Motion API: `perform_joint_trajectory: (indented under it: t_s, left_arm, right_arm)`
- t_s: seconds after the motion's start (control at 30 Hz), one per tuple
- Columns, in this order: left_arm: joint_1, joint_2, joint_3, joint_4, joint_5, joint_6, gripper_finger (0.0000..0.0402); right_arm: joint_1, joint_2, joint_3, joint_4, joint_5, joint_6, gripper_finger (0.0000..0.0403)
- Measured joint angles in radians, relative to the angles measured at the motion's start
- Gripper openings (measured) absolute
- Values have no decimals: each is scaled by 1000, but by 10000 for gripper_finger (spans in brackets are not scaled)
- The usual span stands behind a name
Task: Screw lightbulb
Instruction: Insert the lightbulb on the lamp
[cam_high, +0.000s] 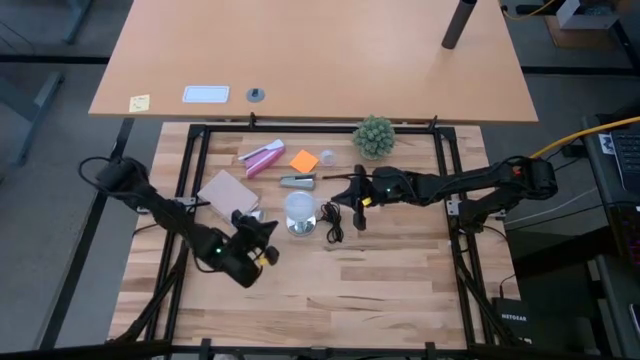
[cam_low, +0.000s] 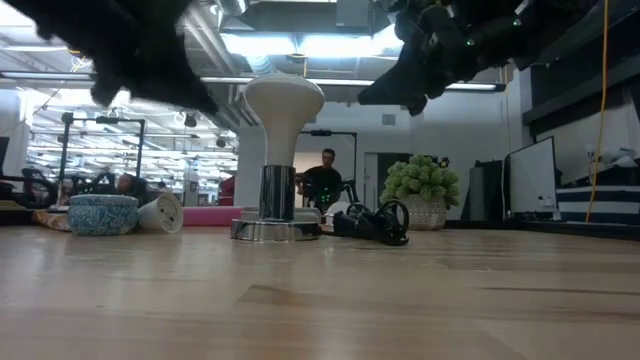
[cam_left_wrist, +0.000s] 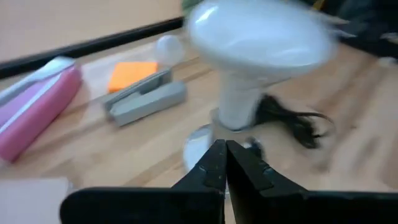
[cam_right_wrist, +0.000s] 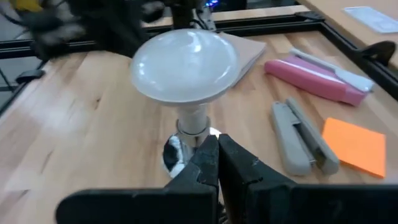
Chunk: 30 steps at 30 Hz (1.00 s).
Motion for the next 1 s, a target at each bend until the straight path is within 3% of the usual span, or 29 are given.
perform_joint_trajectory:
  t_s: [0.43, 0.53, 0.7, 1.0]
  left_arm:
    - [129, 231, -71, 252, 65, -29, 1]
    - [160, 297, -71, 351, 130, 20, 1]
    - [194, 371, -69, 503, 142, 101, 1]
    - [241, 383, -71, 703, 224, 293, 1]
  right_arm:
    - [0, 0, 0, 1, -50, 0, 5]
    - [0, 0, 0, 1, -50, 0, 5]
    - [0, 0, 0, 1, -50, 0, 5]
    - [0, 0, 0, 7, -50, 0, 5]
